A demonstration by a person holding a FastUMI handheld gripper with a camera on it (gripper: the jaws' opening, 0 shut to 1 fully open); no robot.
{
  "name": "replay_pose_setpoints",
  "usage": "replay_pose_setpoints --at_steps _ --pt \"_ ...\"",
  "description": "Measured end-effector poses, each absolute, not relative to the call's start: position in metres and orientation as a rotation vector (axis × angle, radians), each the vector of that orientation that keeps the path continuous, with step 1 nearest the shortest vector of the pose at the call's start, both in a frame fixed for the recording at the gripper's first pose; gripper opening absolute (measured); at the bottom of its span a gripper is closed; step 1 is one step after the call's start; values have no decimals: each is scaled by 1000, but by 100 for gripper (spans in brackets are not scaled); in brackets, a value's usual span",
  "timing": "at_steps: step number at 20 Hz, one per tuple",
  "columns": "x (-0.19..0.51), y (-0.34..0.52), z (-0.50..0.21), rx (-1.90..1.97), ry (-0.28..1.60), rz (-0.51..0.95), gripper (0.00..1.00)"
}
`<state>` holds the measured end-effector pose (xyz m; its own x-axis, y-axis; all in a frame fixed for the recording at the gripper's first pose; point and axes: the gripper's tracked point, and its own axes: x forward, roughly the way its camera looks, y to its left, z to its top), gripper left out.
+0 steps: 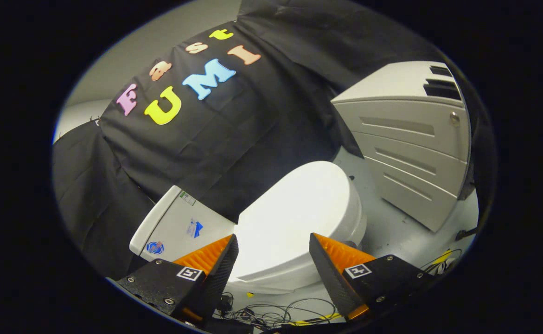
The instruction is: Open the toilet lid.
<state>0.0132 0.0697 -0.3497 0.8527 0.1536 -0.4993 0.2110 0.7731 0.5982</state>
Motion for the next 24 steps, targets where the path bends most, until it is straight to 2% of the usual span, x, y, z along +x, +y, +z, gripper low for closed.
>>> replay_pose_setpoints --at_steps 9,15,24 --pt "4 57 -442 856 667 -106 95" --pt "6 40 -472 1012 654 -151 94" --pt "29 29 -510 1199 589 -165 72"
